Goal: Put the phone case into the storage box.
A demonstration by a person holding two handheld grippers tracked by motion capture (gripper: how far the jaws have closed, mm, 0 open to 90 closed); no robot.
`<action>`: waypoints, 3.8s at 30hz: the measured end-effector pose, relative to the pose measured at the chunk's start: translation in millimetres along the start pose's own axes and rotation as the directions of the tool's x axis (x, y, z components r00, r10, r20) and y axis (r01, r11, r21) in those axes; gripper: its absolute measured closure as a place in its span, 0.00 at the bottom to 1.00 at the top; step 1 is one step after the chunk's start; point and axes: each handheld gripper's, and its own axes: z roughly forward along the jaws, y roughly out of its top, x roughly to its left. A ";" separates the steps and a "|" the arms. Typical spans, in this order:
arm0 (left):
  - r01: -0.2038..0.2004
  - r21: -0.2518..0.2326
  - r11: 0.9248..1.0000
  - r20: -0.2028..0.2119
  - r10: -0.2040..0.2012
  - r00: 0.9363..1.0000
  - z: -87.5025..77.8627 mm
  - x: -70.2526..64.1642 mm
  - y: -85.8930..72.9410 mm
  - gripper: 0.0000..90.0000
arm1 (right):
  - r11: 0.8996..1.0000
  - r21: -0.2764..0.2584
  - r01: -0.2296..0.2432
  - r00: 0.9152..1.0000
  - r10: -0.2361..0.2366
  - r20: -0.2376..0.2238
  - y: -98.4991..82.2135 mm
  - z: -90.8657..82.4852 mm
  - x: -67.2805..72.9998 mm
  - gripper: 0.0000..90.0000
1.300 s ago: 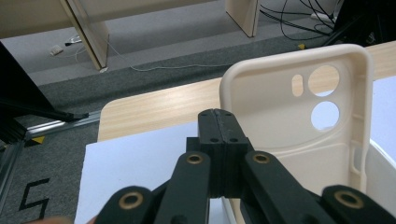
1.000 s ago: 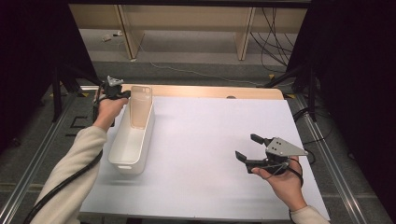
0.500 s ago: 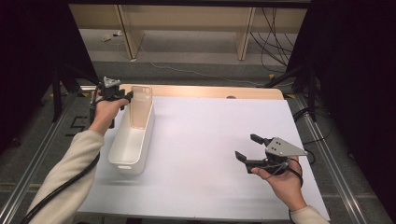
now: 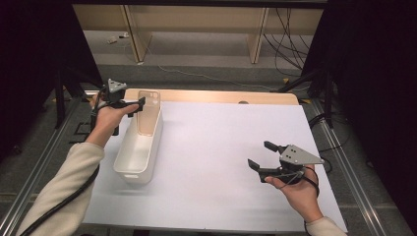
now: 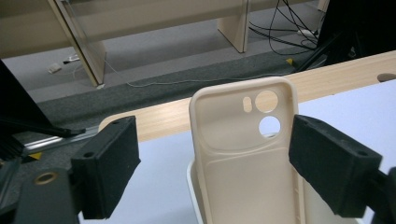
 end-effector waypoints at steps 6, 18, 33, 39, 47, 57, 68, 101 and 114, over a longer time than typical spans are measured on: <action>-0.007 -0.011 1.000 0.033 0.007 0.999 -12.0 -4.9 0.3 0.16 | 1.000 -0.003 0.006 1.000 -0.006 0.003 0.1 -0.1 -0.4 0.20; -0.012 -0.043 0.999 0.074 0.015 0.997 -32.4 -12.5 -5.0 0.14 | 1.000 -0.005 0.012 1.000 -0.012 0.007 0.2 -0.2 -0.4 0.20; -0.029 -0.094 0.995 0.107 0.039 0.993 -56.5 -23.6 -8.3 0.14 | 1.000 0.004 0.002 1.000 -0.002 0.001 1.1 -1.1 0.3 0.20; -0.032 -0.100 0.994 0.124 0.045 0.991 -60.9 -26.8 -10.3 0.15 | 1.000 -0.015 -0.002 1.000 0.002 -0.004 0.5 0.9 0.7 0.20; -0.048 -0.114 0.992 0.138 0.063 0.988 -67.6 -32.2 -15.1 0.15 | 1.000 -0.009 0.000 1.000 0.000 -0.003 1.3 -1.1 -0.1 0.20; -0.053 -0.130 0.990 0.158 0.074 0.985 -77.1 -35.9 -23.1 0.15 | 1.000 -0.012 0.003 1.000 -0.003 0.000 1.6 -1.3 -0.6 0.20; -0.063 -0.138 0.988 0.184 0.088 0.979 -85.2 -39.7 -31.2 0.15 | 1.000 -0.008 0.001 1.000 -0.001 0.006 2.0 -2.0 -0.2 0.20; -0.062 -0.153 0.986 0.267 0.101 0.958 -105.3 -52.3 -52.0 0.12 | 1.000 0.006 -0.016 1.000 0.016 0.003 2.1 -2.3 1.9 0.19; -0.061 -0.160 0.985 0.292 0.107 0.950 -109.0 -55.4 -58.8 0.12 | 1.000 -0.005 0.005 1.000 -0.005 0.008 2.1 -1.6 1.0 0.19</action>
